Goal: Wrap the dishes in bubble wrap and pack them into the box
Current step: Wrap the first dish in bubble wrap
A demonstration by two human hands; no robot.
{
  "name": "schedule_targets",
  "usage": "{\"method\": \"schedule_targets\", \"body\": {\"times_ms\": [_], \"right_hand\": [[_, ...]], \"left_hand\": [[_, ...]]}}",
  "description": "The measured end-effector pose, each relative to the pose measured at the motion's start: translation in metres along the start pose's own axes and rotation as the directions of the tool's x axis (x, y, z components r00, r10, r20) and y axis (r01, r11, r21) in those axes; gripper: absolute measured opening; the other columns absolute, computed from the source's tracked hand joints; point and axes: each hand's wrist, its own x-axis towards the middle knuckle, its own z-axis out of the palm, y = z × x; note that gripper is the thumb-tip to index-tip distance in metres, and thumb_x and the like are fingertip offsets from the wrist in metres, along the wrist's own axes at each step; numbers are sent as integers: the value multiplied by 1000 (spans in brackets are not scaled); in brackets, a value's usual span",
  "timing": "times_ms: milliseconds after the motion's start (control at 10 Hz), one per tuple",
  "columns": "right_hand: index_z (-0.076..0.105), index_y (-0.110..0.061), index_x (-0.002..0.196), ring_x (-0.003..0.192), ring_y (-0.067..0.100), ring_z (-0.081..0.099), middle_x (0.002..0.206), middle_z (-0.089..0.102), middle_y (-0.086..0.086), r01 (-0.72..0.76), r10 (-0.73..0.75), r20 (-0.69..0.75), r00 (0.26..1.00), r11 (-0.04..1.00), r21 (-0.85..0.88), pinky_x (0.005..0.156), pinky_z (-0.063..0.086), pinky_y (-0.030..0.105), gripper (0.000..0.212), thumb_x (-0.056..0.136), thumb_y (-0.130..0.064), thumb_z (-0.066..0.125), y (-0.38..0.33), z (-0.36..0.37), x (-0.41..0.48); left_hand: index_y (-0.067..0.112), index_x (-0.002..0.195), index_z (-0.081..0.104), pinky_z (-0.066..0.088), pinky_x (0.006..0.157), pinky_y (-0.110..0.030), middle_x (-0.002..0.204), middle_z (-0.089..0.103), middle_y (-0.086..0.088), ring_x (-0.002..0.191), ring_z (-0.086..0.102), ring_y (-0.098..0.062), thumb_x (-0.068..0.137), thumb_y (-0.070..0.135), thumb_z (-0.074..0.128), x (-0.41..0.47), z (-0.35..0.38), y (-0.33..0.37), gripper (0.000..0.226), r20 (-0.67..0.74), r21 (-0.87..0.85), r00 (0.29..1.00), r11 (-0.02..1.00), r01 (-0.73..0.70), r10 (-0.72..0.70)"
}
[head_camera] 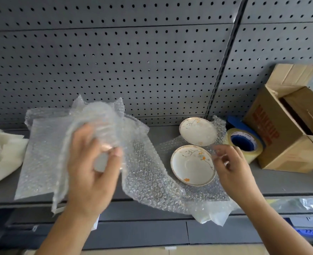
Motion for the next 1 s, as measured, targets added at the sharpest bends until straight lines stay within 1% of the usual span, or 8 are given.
{"method": "schedule_targets", "body": {"times_ms": [100,200,400,500,600,700,800,1000], "right_hand": [[66,-28,114,98,10,67,107,69,-3,-140,105,103,989,893,429,84,53,32,20,102,-17,54,-30,-4,0],[60,-21,130,114,23,67,126,67,6,-260,110,251,962,654,711,94,55,43,29,106,-30,46,-46,-18,9],[36,-32,152,105,-27,50,139,48,-28,-103,70,76,995,711,696,103,44,13,43,109,-29,41,-53,-65,16],[30,-42,155,118,4,64,142,59,-11,-141,63,135,989,697,703,103,53,41,75,91,-35,70,-35,-82,16],[36,-34,153,107,16,71,123,71,-8,-124,116,50,992,814,568,78,61,29,71,94,-10,67,-19,-83,18],[50,-31,143,97,10,73,111,75,-10,-125,190,-93,977,874,470,70,61,26,57,97,1,59,-3,-88,17],[50,-32,142,78,-7,68,108,71,-13,-121,203,-245,948,943,311,66,56,21,57,97,3,55,5,-94,16],[42,-37,144,71,12,66,126,63,-4,-53,71,-317,946,996,66,53,49,25,64,96,6,47,11,-104,14]], "left_hand": [[-4,74,58,42,97,-15,100,54,-10,94,55,-27,85,-9,67,25,36,33,15,196,-170,949,962,-215,247],[13,89,56,52,80,-37,97,61,-10,86,60,-27,96,9,58,34,81,49,8,432,-228,861,957,-182,267],[22,88,56,33,58,-25,73,46,14,62,42,-7,98,23,58,33,139,70,11,805,-153,531,957,-245,265],[27,103,58,45,74,-33,97,62,7,85,57,-17,101,48,54,18,155,69,22,882,-89,433,967,-239,188],[25,113,68,45,96,-35,123,68,1,114,60,-22,102,48,53,9,159,63,30,775,-188,567,958,-216,280],[13,102,74,49,94,-32,106,73,4,103,65,-13,103,30,55,-3,149,48,25,473,-255,843,956,-148,257],[22,107,68,50,83,-25,106,68,16,97,62,-3,102,38,56,-22,134,24,20,269,-154,948,964,217,-171],[17,152,32,43,103,-31,151,39,0,133,46,-16,90,54,69,-51,138,-20,81,466,229,514,659,716,-720]]}}
